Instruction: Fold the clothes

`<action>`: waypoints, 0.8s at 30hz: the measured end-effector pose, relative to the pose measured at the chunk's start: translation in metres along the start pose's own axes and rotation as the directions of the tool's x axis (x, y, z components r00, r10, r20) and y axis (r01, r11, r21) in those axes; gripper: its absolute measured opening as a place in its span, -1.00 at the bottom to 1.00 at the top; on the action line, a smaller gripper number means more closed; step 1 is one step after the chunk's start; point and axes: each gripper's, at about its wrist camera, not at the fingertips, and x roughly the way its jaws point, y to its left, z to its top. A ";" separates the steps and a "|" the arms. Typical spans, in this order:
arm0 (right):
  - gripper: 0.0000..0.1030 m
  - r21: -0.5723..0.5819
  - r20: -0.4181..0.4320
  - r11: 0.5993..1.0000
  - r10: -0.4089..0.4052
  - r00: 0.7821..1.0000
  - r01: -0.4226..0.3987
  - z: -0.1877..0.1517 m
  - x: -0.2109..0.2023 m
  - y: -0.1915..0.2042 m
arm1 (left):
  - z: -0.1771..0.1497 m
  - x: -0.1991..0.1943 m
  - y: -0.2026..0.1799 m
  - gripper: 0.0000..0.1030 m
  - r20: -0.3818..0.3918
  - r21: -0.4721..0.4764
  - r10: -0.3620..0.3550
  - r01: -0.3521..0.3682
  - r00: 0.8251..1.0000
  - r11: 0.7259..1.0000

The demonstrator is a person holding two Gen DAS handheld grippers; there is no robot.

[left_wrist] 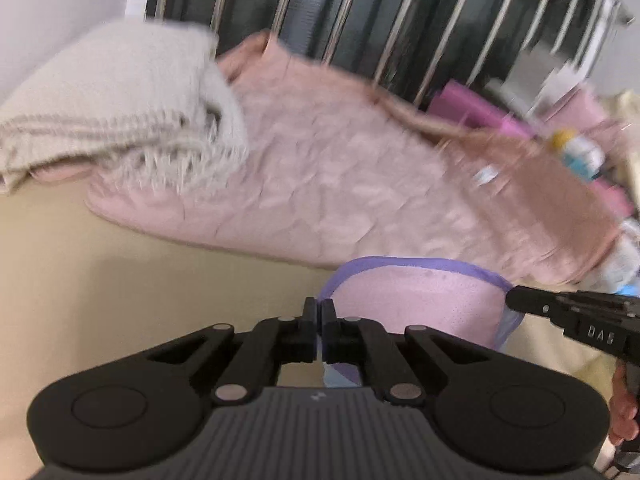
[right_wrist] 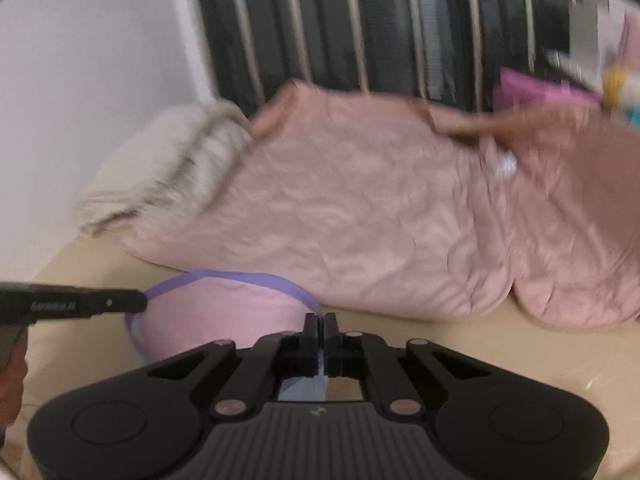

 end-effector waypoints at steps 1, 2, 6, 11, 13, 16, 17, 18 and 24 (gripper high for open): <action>-0.97 -0.020 0.030 1.000 0.014 0.999 -0.013 -0.002 -0.016 0.003 | -0.006 -0.017 -0.003 -0.98 0.029 0.012 -0.006 0.006 1.000 1.000; -0.97 -0.029 0.049 0.999 0.027 0.998 -0.026 -0.009 -0.032 0.005 | -0.016 -0.035 -0.006 -0.98 0.051 0.019 -0.007 0.006 0.999 1.000; -0.95 -0.050 0.030 0.995 0.091 0.995 -0.090 -0.063 -0.090 0.008 | -0.082 -0.078 -0.011 -0.86 0.024 0.011 0.021 -0.021 0.999 1.000; -0.74 -0.005 0.004 0.993 0.118 0.993 -0.118 -0.101 -0.127 0.000 | -0.125 -0.106 0.007 -0.27 0.017 -0.090 -0.055 0.056 0.998 0.994; -0.48 -0.014 0.073 0.993 0.119 0.990 -0.118 -0.088 -0.128 0.003 | -0.115 -0.108 0.013 -0.19 0.070 -0.124 -0.067 0.075 0.995 0.989; -0.20 -0.055 0.083 0.987 0.155 0.984 -0.150 -0.068 -0.102 0.024 | -0.097 -0.096 0.002 -0.18 0.084 -0.090 -0.026 0.034 0.996 0.995; -0.20 -0.066 0.064 0.984 0.167 0.984 -0.163 -0.063 -0.089 0.033 | -0.096 -0.094 -0.007 -0.18 0.088 -0.069 -0.027 0.034 0.996 0.997; -0.20 -0.076 0.046 0.982 0.176 0.983 -0.172 -0.061 -0.077 0.041 | -0.096 -0.094 -0.017 -0.18 0.091 -0.046 -0.033 0.037 0.995 0.998; -0.22 -0.194 0.005 0.962 0.196 0.981 -0.192 -0.072 -0.041 0.071 | -0.133 -0.079 -0.079 -0.06 0.170 0.165 0.117 -0.146 0.978 0.976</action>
